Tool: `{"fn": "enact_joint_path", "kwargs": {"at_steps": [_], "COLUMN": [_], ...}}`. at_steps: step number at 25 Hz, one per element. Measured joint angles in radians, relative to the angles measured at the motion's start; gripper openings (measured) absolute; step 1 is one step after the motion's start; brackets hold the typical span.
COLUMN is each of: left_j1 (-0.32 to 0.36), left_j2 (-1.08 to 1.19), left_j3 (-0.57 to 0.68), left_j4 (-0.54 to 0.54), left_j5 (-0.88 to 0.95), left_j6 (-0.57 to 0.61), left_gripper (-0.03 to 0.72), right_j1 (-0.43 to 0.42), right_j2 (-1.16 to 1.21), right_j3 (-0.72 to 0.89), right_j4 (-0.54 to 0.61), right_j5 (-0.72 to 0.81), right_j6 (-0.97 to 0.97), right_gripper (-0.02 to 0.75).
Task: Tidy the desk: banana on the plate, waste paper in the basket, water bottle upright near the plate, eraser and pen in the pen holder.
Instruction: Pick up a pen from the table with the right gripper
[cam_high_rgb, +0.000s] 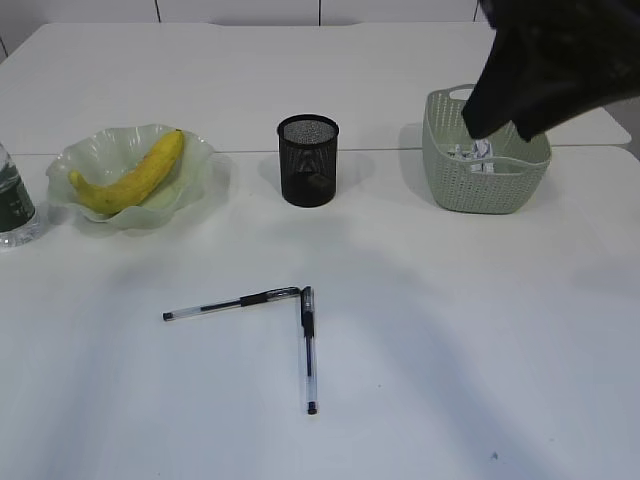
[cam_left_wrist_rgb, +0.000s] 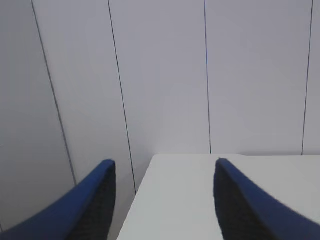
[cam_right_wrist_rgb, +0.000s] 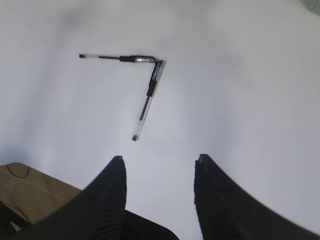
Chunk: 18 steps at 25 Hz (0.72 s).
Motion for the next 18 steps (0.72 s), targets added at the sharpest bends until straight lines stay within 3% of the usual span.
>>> {"fn": "enact_joint_path", "kwargs": {"at_steps": [8, 18], "left_j1": [0.000, 0.000], "left_j2": [0.000, 0.000], "left_j3": [0.000, 0.000], "left_j4": [-0.004, -0.004], "left_j5": [0.026, 0.051], "left_j6": [0.000, 0.000], "left_gripper": [0.430, 0.425], "right_j1": [0.000, 0.000], "right_j2": [0.032, 0.116], "right_j3": [0.080, 0.081], "right_j4": [0.114, 0.119], "right_j5": [-0.010, -0.031], "right_j6": [0.001, 0.002], "right_gripper": [0.335, 0.335]}}
